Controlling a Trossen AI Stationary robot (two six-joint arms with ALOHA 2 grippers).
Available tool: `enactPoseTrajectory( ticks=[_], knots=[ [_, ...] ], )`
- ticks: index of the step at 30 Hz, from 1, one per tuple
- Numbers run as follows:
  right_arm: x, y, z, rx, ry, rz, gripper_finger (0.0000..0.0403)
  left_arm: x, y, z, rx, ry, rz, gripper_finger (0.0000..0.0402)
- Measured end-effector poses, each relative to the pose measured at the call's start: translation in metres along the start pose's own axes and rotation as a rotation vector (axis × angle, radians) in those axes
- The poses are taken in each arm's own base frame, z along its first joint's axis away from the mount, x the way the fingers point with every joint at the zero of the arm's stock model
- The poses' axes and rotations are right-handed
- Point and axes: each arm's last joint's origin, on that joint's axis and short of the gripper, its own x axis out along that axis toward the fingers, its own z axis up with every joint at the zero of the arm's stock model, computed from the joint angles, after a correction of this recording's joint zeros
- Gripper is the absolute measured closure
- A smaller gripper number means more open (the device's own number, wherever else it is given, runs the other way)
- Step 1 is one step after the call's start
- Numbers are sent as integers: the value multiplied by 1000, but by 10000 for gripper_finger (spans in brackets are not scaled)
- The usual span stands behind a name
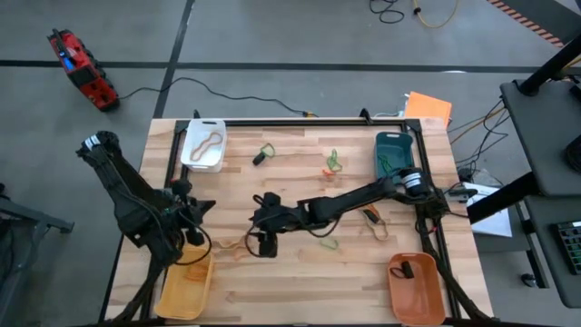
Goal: Sort rubber bands into baskets
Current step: Put the brown rubber band into the white bin
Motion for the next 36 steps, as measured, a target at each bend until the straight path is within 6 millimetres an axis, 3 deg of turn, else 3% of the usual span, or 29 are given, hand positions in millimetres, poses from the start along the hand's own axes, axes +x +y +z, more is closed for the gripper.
enactPoseTrajectory(
  ticks=[11, 16, 25, 36],
  knots=[
    [38, -1, -1, -52, -11, -1, 125, 2, 8, -11, -41, -33, -4, 402],
    [58, 3, -6, -93, -3, 87, 104, 2, 11, -11, -54, -65, 17, 402],
    [90, 1, -18, -99, 77, 125, 99, 1, 13, -11, -62, -85, 29, 402],
    [97, -13, -30, -99, 162, 161, 116, 1, 13, -10, -73, -89, 25, 402]
  ],
)
